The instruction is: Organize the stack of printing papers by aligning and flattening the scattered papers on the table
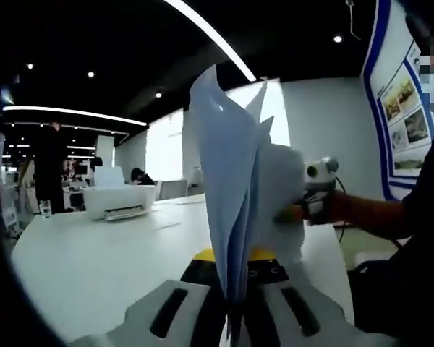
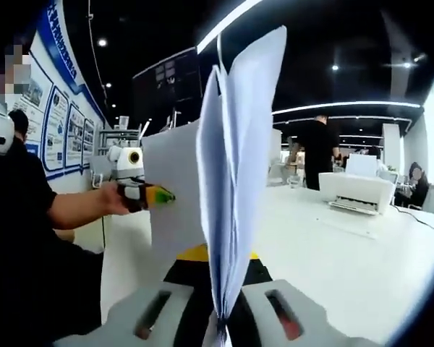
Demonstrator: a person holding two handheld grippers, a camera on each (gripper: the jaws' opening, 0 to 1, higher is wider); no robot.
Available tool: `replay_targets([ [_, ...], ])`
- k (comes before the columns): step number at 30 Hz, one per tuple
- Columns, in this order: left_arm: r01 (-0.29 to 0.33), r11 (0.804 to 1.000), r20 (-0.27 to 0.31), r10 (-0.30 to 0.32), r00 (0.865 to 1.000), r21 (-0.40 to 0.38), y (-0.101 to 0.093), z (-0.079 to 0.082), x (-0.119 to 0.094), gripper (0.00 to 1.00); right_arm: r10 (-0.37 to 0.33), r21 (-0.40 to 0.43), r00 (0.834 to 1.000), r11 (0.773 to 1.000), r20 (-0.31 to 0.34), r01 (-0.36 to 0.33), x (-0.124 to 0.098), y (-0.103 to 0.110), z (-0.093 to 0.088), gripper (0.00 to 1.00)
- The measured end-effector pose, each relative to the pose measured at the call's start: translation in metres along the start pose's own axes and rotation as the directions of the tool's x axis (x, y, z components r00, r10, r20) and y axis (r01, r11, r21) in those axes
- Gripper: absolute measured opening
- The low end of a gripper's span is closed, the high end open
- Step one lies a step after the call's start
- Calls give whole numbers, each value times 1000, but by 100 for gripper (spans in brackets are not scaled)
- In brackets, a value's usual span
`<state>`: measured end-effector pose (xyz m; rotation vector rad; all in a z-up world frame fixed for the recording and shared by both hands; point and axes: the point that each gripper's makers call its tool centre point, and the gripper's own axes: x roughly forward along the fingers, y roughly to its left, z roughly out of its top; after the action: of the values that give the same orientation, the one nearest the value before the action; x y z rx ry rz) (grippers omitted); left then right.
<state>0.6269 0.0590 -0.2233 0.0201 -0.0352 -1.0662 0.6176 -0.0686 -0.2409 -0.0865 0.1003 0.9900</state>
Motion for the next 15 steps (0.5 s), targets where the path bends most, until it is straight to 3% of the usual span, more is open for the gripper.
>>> replay_targets([
  [2,-13,1000,-4,13,1000,0,4,-1,1,13,-21,-24,999,1000,-32,20,0,-3,-4,2],
  [4,-34,999,-13,33,999,-23,10,-3,1,25,-26,-27,999,999,-41,25,1,-4,-7,10],
  [15,-34,999,-24,33,999,-38,16,-5,6,32,-24,5,1000,1000,-4,24,-5,-11,-1,20],
])
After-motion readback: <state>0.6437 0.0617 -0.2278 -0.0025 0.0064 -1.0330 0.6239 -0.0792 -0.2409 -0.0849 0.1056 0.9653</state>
